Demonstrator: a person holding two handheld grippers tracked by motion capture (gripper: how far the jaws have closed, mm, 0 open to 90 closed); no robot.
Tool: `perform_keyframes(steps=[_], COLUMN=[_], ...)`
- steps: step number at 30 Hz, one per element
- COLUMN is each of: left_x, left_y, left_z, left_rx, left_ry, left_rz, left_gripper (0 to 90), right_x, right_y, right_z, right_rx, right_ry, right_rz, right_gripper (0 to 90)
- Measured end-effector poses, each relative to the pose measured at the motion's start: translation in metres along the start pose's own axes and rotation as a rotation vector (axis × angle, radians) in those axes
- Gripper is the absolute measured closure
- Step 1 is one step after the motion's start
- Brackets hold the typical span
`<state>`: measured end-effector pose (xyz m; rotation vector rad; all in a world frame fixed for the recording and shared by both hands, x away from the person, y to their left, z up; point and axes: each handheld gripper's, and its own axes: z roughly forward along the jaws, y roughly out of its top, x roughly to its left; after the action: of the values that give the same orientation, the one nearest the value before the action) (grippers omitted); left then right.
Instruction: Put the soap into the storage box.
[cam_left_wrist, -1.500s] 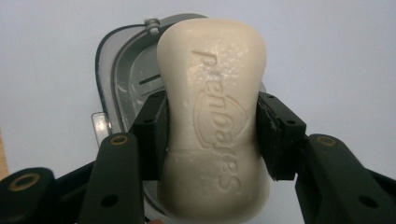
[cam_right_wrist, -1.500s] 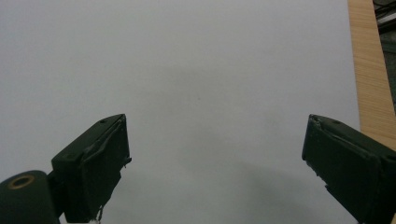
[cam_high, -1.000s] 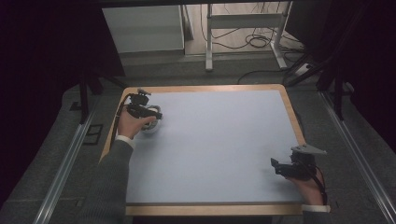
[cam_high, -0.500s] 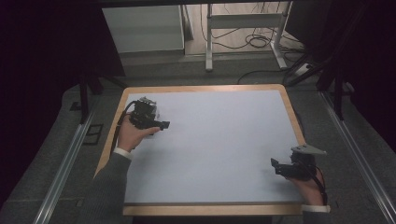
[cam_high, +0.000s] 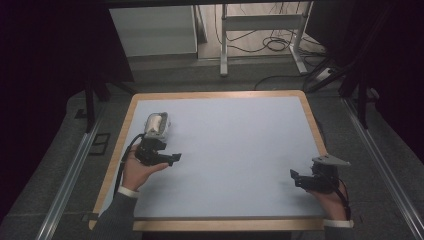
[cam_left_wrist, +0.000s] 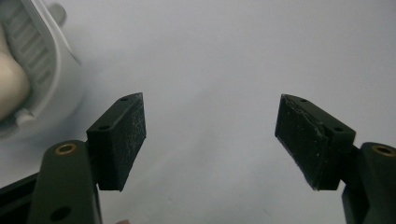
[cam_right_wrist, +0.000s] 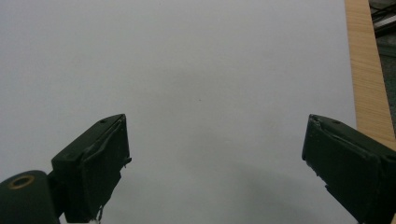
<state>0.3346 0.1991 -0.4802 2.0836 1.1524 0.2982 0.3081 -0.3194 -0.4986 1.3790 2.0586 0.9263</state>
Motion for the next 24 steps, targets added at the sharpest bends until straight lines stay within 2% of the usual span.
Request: perform_keyframes(steps=[5,7,12,16,19,24], left_x=[-0.009,-0.013,-0.02,-0.019,-0.02,-0.022], left_y=[-0.02,-0.028,-0.043,-0.052,-0.055,-0.054], left_z=[0.001,0.001,0.004,0.007,0.009,0.005], left_rx=[-0.014,-0.045,-0.039,-0.044,-0.033,-0.052], left_ry=[0.0,0.005,-0.013,-0.022,-0.022,-0.036], left_rz=[-0.012,-0.027,-0.035,-0.064,-0.062,-0.055], left_gripper=[24.5,24.9,25.3,25.3,25.3,24.9], right_x=[0.002,0.002,0.001,0.002,0.002,0.002], right_y=[0.0,0.0,0.0,0.001,0.001,0.002], right_z=[0.0,0.0,0.001,0.0,0.001,0.0], right_rx=[-0.001,-0.001,0.002,-0.004,-0.003,-0.005], right_ry=[0.002,0.001,-0.005,0.004,0.004,-0.004], right_rz=[-0.005,-0.006,-0.01,-0.014,-0.018,-0.012], right_gripper=[7.3,7.3,7.3,7.3,7.3,7.4])
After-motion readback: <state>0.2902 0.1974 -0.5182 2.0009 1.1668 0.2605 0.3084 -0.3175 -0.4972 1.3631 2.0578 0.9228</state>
